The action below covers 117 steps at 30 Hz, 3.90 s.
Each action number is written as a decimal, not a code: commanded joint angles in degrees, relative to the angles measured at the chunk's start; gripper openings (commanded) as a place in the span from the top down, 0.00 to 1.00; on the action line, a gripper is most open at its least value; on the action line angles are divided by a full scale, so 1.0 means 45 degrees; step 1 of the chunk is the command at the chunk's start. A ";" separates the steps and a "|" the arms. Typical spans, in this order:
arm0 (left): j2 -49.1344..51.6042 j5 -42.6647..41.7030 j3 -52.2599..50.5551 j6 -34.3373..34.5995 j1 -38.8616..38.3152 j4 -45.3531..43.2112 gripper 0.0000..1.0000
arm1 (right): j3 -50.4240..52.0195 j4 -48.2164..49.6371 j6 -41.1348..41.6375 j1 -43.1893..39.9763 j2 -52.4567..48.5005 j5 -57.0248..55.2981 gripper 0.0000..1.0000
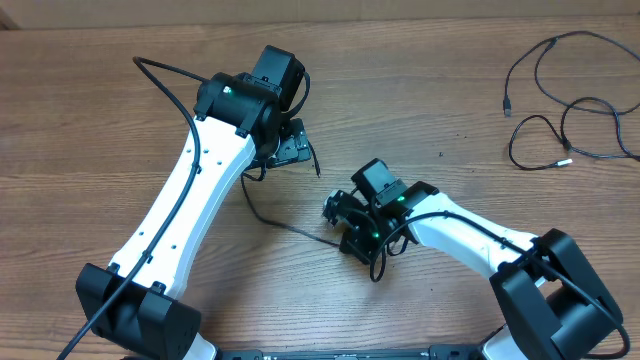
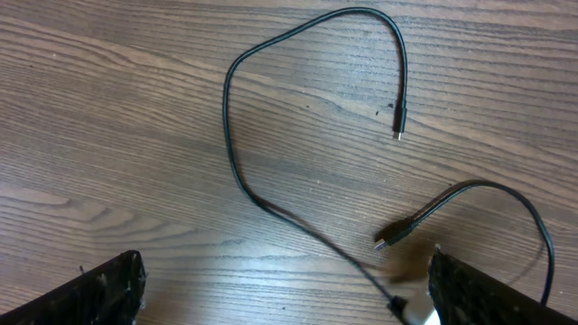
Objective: Untangle cables
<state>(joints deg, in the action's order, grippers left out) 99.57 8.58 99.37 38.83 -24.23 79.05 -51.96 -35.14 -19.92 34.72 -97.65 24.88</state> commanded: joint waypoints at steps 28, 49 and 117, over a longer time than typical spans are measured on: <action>0.0092 -0.0063 0.0019 -0.0160 0.0049 -0.0010 0.00 | -0.4566 -0.4988 0.4401 -0.5561 0.5523 -0.3065 0.96; 0.0092 -0.0063 0.0019 -0.0160 0.0049 -0.0005 0.00 | -0.4566 -0.4211 0.7072 -0.8476 0.8466 -0.2948 0.96; 0.0092 -0.0063 0.0019 -0.0155 0.0049 -0.0053 0.01 | -0.4561 -0.3759 0.9471 -1.5504 0.7125 -0.9612 0.96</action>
<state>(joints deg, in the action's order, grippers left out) 99.57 8.58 99.37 38.83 -24.23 78.81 -70.61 -53.65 22.31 -32.51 -61.93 -17.45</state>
